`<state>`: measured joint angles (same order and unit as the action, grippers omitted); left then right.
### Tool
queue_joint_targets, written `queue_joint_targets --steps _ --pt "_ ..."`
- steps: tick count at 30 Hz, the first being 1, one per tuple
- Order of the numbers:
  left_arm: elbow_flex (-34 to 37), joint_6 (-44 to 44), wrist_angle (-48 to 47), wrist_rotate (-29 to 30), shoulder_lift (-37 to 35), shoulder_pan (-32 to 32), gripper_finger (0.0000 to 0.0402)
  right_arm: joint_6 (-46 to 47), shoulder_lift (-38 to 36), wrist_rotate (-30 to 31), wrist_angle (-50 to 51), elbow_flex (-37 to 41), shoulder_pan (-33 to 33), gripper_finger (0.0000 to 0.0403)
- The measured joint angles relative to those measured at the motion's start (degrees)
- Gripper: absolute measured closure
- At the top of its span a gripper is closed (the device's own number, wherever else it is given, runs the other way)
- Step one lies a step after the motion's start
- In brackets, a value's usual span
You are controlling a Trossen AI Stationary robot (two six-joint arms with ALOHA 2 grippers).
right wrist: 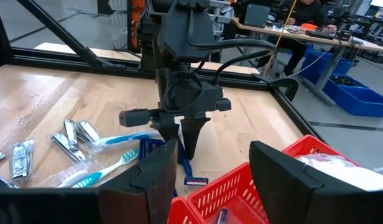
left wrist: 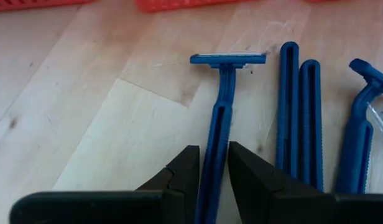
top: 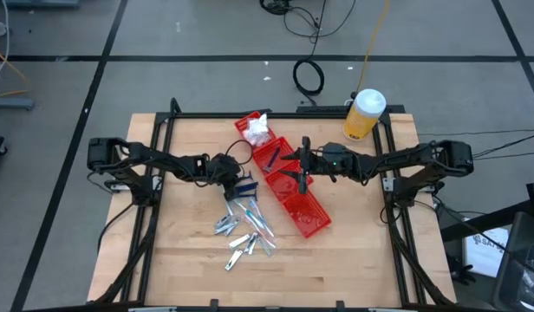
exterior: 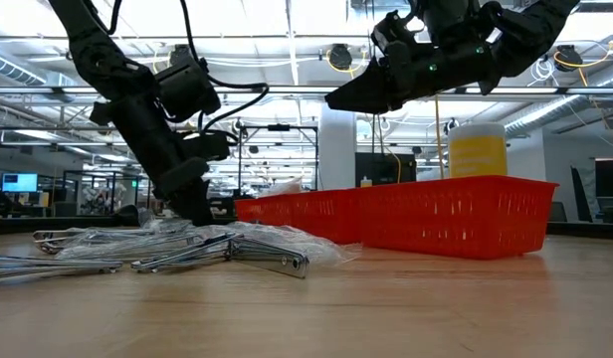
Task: Pick & Place Travel size toiletries
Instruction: Put the blue razor into the top middle red bin
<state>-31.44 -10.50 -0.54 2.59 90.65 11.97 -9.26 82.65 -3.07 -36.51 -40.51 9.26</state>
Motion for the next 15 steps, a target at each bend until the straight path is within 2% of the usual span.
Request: queue_joint_targets --steps 4,9,15 --pt "0.0 0.9 -0.7 0.0 0.0 -0.1 0.0322 0.0 0.0 0.0 0.1 0.0 0.0 0.0216" --pt "0.0 1.2 -0.8 0.1 0.0 -0.2 0.0386 0.0 0.0 0.0 0.4 0.0 0.0 0.0216" --pt "0.2 3.3 0.2 1.5 -1.1 -1.0 0.0389 0.3 0.0 0.0 1.7 0.0 0.0 0.0216"
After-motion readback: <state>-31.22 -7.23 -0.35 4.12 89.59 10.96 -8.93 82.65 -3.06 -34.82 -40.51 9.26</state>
